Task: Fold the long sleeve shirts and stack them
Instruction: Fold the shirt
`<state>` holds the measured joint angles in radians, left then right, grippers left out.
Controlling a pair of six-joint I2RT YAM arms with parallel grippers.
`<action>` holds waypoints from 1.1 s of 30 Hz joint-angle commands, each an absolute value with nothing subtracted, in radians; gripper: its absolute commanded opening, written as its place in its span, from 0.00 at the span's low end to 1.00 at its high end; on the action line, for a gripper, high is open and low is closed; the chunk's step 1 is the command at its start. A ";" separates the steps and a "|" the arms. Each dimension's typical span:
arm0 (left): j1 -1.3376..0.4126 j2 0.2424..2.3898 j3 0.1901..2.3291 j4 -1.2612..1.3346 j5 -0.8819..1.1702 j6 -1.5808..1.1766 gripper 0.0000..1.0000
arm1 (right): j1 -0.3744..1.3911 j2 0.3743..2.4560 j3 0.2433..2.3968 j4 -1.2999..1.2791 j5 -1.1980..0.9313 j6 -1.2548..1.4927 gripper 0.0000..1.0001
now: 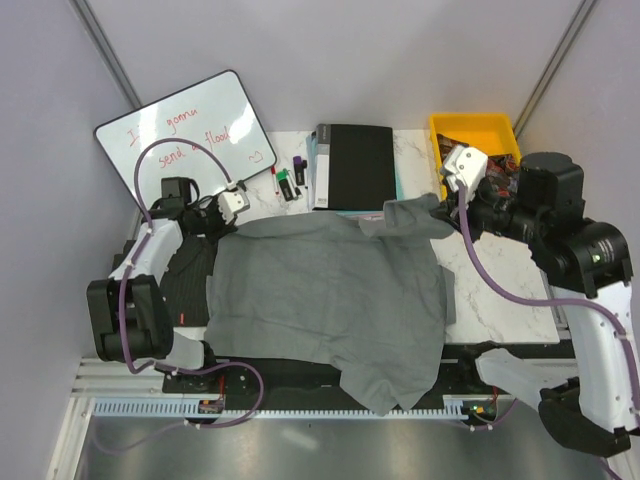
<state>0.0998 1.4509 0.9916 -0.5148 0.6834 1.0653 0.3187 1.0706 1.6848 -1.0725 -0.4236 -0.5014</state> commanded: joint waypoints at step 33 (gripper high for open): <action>0.113 1.160 0.894 -0.698 0.855 1.113 0.43 | 0.321 0.903 1.534 -1.263 -0.670 -0.563 0.00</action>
